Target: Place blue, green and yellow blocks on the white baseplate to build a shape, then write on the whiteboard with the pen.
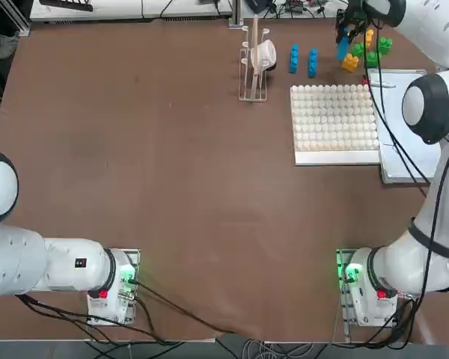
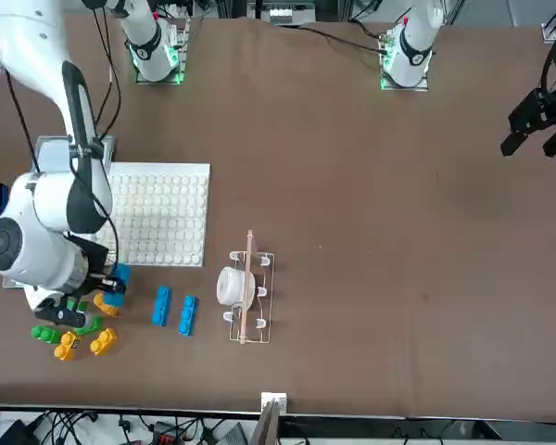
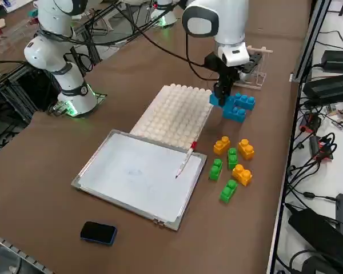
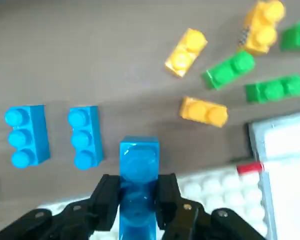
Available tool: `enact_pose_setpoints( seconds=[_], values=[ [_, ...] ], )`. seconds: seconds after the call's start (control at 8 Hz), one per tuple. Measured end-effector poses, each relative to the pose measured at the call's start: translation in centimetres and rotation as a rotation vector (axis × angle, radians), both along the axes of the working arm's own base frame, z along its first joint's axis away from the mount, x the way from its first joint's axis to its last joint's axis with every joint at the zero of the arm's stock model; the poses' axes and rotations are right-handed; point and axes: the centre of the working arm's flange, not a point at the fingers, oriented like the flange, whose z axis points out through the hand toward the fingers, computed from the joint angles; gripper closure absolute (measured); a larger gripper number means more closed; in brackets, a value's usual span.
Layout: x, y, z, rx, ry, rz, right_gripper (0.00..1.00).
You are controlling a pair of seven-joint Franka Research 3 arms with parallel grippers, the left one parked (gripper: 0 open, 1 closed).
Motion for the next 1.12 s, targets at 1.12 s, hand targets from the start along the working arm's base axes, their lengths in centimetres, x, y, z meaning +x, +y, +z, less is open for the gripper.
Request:
enact_pose_setpoints(
  seconds=[1.12],
  values=[
    [-13.9,-2.6,0.6,0.034,0.016,-0.743,0.59]
  ],
)
